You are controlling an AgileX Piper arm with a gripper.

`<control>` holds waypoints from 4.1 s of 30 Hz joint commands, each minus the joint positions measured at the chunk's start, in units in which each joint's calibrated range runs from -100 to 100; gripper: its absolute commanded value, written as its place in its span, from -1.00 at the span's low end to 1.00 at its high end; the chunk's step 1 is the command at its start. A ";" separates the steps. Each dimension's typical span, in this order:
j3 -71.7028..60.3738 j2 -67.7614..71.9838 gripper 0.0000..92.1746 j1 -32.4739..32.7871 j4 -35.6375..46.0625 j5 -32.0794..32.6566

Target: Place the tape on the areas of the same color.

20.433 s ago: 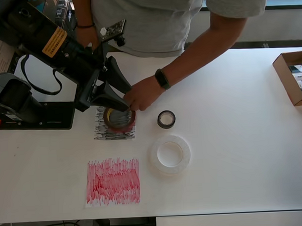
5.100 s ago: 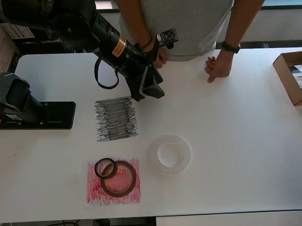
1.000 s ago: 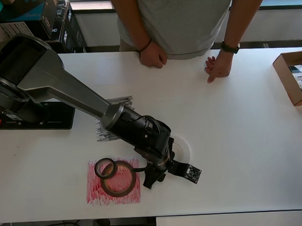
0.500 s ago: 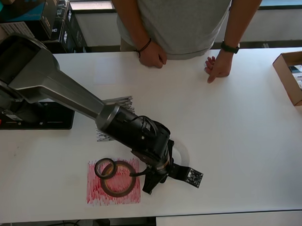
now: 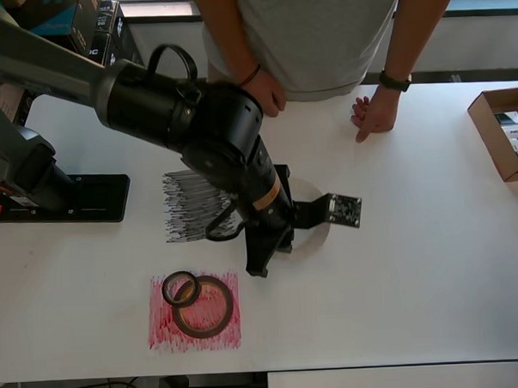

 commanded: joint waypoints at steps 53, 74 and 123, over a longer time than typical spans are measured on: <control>10.19 2.73 -0.26 -3.81 -8.00 2.88; 10.74 11.53 0.22 -0.89 -14.71 5.00; 17.56 11.62 0.28 0.21 -14.88 4.43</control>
